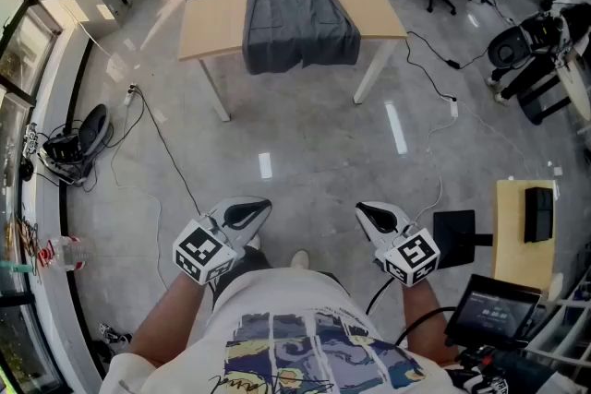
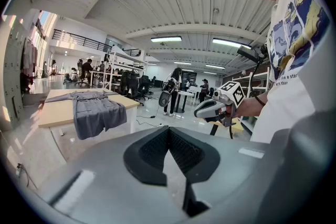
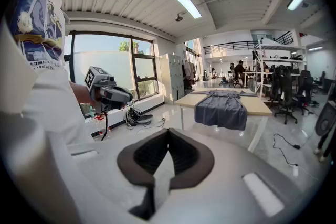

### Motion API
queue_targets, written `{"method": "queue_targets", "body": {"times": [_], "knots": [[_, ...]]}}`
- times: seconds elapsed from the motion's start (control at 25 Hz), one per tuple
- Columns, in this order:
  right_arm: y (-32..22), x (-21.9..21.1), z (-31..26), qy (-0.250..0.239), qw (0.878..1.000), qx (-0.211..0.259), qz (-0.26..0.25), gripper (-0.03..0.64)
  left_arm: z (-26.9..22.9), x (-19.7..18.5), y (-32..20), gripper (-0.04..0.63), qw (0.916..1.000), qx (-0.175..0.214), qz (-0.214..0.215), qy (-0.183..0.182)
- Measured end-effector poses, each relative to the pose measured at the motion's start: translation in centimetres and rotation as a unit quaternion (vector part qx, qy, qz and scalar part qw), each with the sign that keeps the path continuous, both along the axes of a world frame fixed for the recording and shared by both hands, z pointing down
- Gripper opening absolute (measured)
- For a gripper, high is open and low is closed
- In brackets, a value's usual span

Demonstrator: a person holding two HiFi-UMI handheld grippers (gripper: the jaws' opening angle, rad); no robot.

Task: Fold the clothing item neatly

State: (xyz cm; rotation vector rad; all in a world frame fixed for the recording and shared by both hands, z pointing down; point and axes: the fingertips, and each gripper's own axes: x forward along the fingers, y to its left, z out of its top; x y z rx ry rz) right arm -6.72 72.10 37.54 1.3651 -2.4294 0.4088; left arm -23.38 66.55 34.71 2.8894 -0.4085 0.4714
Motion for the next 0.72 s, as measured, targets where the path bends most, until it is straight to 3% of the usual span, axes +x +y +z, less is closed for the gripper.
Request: {"method": "queue_targets", "body": {"times": [0.72], "knots": [[2.1, 1.8, -0.2, 0.002, 1.000, -0.003, -0.025, 0.005, -0.9, 0.5, 1.3, 0.008, 0.9985, 0.006, -0.054, -0.001]]}}
